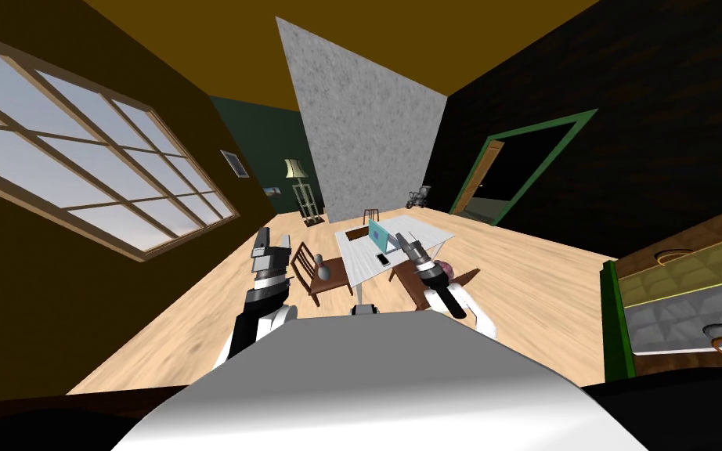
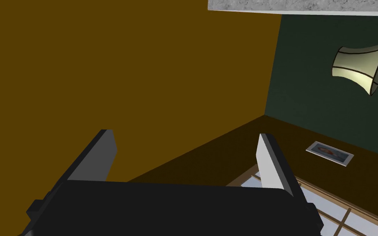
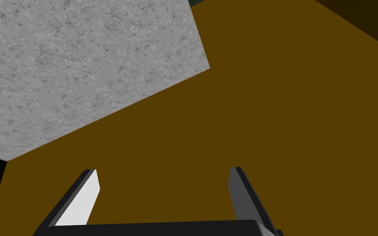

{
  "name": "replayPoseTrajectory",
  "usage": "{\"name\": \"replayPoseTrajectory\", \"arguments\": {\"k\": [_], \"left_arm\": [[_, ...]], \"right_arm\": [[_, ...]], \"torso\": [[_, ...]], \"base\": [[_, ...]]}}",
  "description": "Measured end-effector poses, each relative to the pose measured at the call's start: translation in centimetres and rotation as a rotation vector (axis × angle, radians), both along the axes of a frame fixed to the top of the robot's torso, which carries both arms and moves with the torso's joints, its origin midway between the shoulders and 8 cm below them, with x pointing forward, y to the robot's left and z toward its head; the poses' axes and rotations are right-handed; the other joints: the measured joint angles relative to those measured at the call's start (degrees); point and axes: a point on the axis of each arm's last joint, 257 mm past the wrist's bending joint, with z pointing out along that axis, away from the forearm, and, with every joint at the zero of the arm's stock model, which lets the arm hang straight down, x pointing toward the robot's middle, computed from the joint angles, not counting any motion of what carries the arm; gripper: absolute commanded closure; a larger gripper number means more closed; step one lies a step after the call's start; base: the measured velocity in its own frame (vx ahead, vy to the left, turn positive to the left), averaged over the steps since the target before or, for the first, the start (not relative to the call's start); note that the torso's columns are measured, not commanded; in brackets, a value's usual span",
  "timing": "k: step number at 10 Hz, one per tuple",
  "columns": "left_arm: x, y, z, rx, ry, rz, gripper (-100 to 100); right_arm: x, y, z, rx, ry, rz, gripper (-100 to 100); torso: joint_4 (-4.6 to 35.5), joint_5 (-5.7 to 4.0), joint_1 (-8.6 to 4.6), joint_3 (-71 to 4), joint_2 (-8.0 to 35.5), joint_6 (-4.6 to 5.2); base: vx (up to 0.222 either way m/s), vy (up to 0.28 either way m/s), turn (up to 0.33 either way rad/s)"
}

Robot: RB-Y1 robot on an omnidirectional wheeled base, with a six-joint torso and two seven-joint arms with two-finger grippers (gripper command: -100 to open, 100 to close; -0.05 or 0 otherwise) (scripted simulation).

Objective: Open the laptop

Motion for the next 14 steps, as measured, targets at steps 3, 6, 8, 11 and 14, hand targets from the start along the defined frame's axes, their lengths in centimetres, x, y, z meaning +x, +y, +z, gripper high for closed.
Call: {"name": "replayPoseTrajectory", "arguments": {"k": [3, 6, 8, 11, 14], "left_arm": [[0.0, 0.0, 0.0, 0.000, 0.000, 0.000, 0], [0.0, 0.0, 0.0, 0.000, 0.000, 0.000, 0], [0.0, 0.0, 0.0, 0.000, 0.000, 0.000, 0], [0.0, 0.0, 0.0, 0.000, 0.000, 0.000, 0], [0.0, 0.0, 0.0, 0.000, 0.000, 0.000, 0]], "right_arm": [[1.9, -0.4, -2.8, -0.160, 0.030, -0.068, -100], [3.8, -1.2, -5.9, -0.336, 0.056, -0.131, -100], [4.8, -2.0, -7.6, -0.422, 0.075, -0.163, -100], [6.6, -3.2, -9.9, -0.567, 0.096, -0.210, -100], [8.0, -5.5, -12.9, -0.737, 0.123, -0.261, -100]], "torso": [[0.0, -0.02, -0.06, 0.0, 0.0, 0.02], [0.0, 0.01, 0.02, 0.0, 0.0, 0.01], [0.0, -0.01, -0.01, 0.0, 0.0, -0.01], [0.0, 0.00, 0.03, 0.0, 0.0, -0.01], [0.0, -0.01, -0.04, 0.0, 0.0, -0.01]], "base": [[0.013, 0.033, 0.071], [0.009, 0.031, 0.076], [0.009, 0.025, 0.063], [0.014, 0.034, 0.101], [0.011, 0.032, 0.060]]}}
